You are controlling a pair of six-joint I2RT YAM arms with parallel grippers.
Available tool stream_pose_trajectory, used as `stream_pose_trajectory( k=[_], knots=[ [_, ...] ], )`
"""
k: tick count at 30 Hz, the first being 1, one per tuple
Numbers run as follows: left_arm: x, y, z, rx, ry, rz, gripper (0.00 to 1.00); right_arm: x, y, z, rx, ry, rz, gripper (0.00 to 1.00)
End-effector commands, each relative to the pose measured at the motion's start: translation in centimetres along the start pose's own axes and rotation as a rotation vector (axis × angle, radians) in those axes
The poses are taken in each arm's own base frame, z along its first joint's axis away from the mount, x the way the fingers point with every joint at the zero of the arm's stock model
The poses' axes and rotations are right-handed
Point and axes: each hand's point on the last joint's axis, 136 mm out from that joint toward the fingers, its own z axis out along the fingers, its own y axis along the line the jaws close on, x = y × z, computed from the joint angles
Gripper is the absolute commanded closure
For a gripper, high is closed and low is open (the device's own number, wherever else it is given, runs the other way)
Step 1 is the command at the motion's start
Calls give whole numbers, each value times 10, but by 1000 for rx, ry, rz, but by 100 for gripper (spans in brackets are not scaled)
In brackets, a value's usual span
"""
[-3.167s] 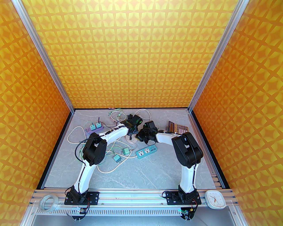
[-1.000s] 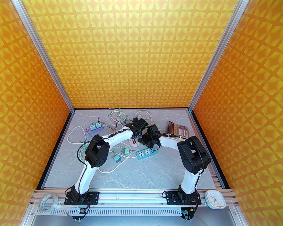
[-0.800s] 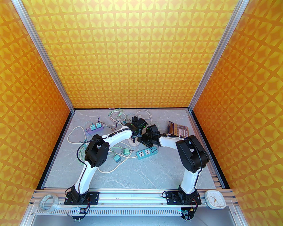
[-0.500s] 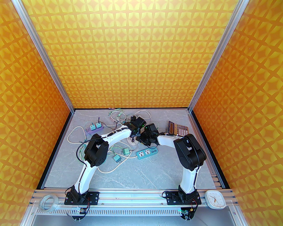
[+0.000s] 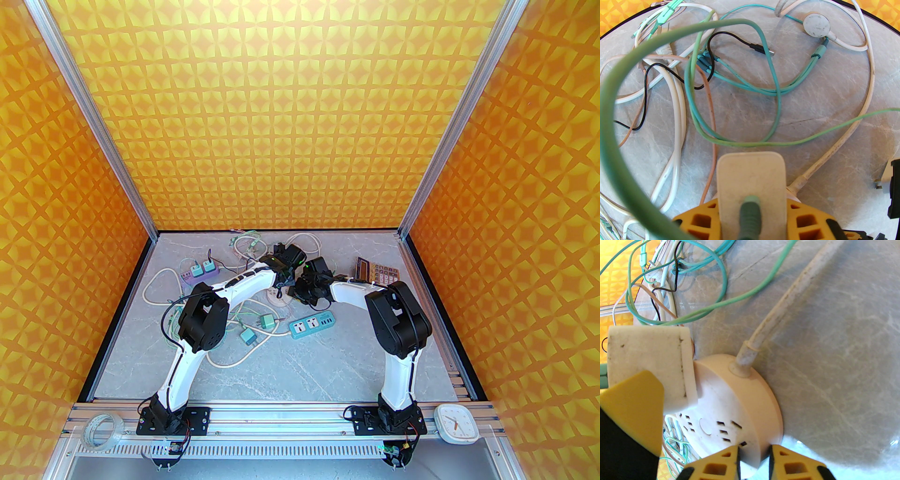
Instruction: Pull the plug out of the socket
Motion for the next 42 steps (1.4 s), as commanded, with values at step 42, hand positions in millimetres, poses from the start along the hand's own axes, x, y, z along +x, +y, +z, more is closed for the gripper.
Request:
stream_pose_trajectory(
  k=[42],
  knots=[
    [37, -42, 12, 57, 108, -64, 100, 5, -20, -14, -259, -432, 364, 100]
  ],
)
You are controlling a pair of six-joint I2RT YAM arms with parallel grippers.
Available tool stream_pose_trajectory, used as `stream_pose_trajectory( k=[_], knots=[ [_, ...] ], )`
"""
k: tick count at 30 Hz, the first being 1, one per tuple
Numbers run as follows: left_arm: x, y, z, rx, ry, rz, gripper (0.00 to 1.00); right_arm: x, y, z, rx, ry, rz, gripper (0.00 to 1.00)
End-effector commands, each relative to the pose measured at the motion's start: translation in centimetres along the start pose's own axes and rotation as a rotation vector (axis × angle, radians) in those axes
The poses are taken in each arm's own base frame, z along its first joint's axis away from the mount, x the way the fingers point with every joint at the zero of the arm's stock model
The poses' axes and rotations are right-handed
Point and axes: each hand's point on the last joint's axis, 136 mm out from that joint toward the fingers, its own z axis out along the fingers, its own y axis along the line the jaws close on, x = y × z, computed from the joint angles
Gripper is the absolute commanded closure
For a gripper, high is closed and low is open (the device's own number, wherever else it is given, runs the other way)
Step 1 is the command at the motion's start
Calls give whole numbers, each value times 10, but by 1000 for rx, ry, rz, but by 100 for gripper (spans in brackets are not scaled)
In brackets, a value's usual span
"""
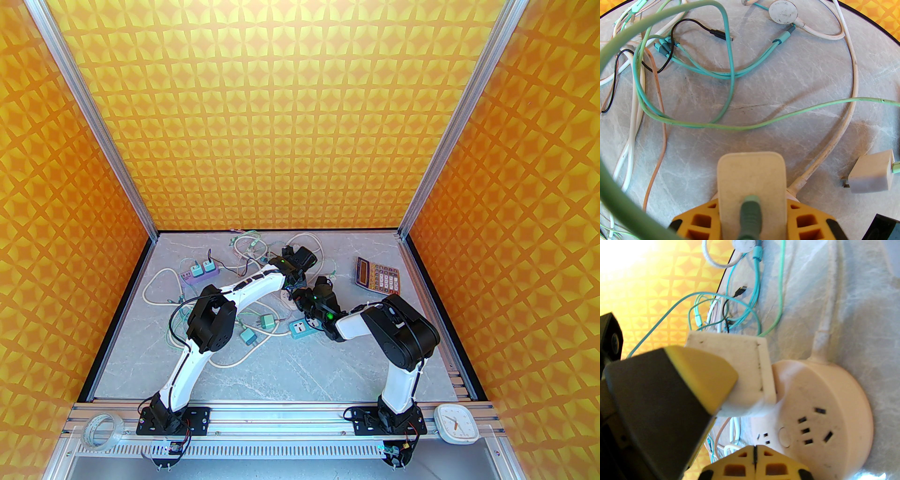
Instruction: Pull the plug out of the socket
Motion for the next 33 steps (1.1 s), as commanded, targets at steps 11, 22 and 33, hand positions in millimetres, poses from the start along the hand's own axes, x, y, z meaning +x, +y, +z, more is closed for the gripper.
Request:
stream_pose_trajectory(
  k=[11, 22, 33],
  knots=[
    [20, -2, 9, -19, 68, 55, 100, 19, -107, -2, 363, 24, 132, 100],
    [19, -22, -3, -94, -17, 191, 100, 29, -133, -7, 505, 62, 155, 100],
    [8, 8, -15, 22, 15, -59, 100, 30, -141, -11, 554, 64, 157, 100]
  ],
)
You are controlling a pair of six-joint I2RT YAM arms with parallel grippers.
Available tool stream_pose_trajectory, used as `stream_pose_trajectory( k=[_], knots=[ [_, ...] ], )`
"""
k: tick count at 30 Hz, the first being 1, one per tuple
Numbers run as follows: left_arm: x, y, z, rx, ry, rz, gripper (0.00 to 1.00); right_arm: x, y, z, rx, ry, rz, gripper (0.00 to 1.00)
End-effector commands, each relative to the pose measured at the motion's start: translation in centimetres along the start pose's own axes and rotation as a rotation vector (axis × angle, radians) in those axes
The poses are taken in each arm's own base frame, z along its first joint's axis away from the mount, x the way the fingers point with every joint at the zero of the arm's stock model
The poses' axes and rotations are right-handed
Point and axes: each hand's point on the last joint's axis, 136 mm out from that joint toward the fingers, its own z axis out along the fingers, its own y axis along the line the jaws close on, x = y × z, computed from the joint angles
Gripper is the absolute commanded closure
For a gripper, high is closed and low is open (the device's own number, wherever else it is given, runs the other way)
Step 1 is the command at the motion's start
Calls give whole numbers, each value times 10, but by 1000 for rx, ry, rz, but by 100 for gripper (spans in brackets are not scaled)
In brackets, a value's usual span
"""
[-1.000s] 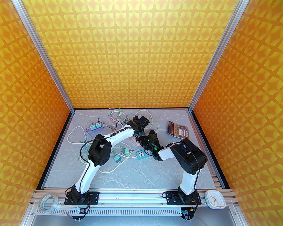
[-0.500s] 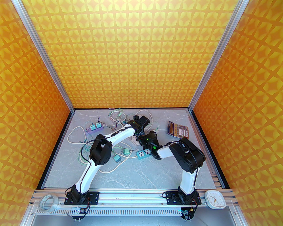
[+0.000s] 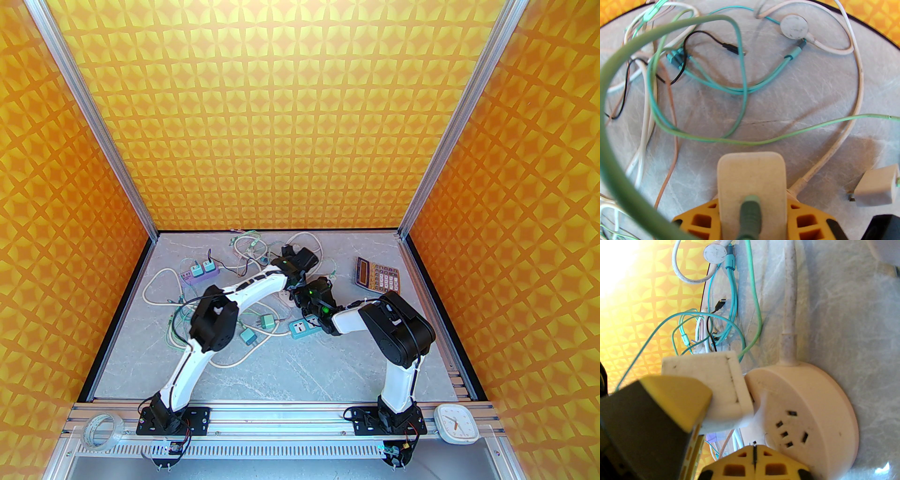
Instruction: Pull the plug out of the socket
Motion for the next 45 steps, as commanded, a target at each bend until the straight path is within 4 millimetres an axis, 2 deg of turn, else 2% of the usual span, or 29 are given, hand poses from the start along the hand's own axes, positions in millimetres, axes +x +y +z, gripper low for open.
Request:
stream_pose_trajectory(
  k=[1, 4, 13, 16, 27, 32, 40, 45],
  knots=[
    [13, -7, -19, 60, 70, -17, 100, 16, -138, -15, 466, 43, 20, 100],
    [12, -12, -19, 67, 66, -5, 100, 17, -136, -14, 466, 51, 15, 100],
    [28, -45, -12, -16, 59, 233, 100, 21, -143, -12, 486, 77, 16, 100],
    [28, -42, -13, -35, 52, 242, 100, 21, -145, -13, 492, 76, 16, 100],
    [7, -11, -22, 78, 94, 7, 100, 21, -149, -14, 506, 72, 19, 100],
    [10, -21, -19, 99, 106, 29, 100, 21, -148, -12, 501, 77, 18, 100],
    [20, -43, -15, 23, 90, 192, 100, 22, -150, -13, 505, 80, 20, 100],
    [17, -34, -17, -7, 68, 184, 100, 22, -150, -13, 507, 78, 19, 100]
  ],
)
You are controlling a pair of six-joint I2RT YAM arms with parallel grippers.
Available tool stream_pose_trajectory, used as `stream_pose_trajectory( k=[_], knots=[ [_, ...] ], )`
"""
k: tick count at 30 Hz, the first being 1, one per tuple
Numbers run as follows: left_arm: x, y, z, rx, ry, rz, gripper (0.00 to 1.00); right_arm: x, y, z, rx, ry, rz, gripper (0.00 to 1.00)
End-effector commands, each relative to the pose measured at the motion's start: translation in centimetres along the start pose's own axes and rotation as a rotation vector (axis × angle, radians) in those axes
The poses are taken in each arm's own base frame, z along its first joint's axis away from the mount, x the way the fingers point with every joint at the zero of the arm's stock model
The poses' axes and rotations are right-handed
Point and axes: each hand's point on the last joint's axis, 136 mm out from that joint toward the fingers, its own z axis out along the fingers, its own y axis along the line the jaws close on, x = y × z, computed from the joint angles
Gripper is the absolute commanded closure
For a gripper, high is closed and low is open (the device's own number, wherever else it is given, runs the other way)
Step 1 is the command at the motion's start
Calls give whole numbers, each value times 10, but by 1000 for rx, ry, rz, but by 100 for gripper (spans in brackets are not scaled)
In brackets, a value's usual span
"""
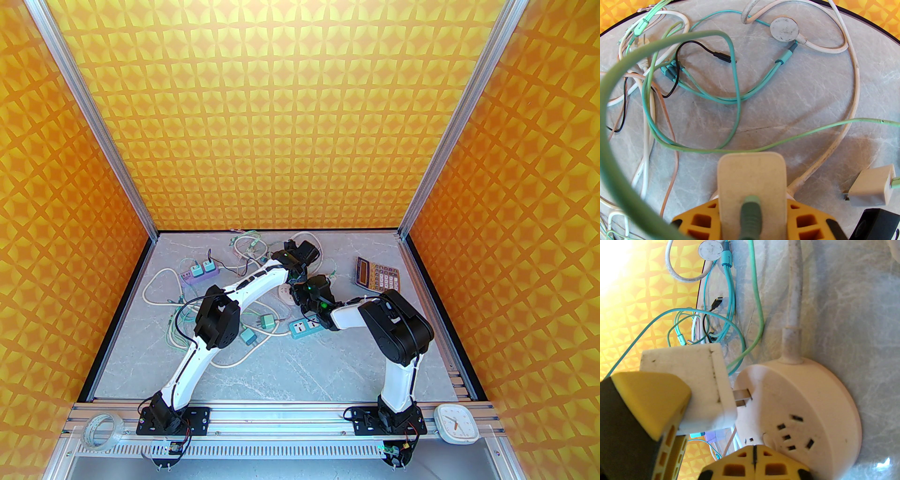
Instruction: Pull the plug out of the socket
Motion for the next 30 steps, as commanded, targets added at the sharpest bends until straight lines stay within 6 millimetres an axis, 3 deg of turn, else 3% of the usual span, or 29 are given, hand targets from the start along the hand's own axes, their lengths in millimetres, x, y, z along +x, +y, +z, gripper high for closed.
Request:
stream_pose_trajectory(
  k=[1, 7, 14, 19, 23, 26, 30],
  knots=[
    [26, -17, -16, 19, 36, 74, 100, 21, -153, -17, 491, 55, 15, 100],
    [8, -6, -31, -4, -28, 69, 100, 22, -156, -16, 496, 58, 23, 100],
    [12, 0, -28, -20, -22, 59, 100, 23, -156, -17, 497, 60, 24, 100],
    [-11, 13, -47, -2, -58, 21, 100, 22, -147, -15, 476, 65, 6, 100],
    [-34, 34, -63, 11, -90, -23, 100, 17, -122, -13, 434, 63, -47, 100],
    [-43, 51, -72, 23, -98, -51, 100, 11, -89, -13, 387, 61, -121, 100],
    [-45, 70, -77, 50, -90, -81, 100, -2, -25, -18, 278, 40, -252, 79]
  ],
)
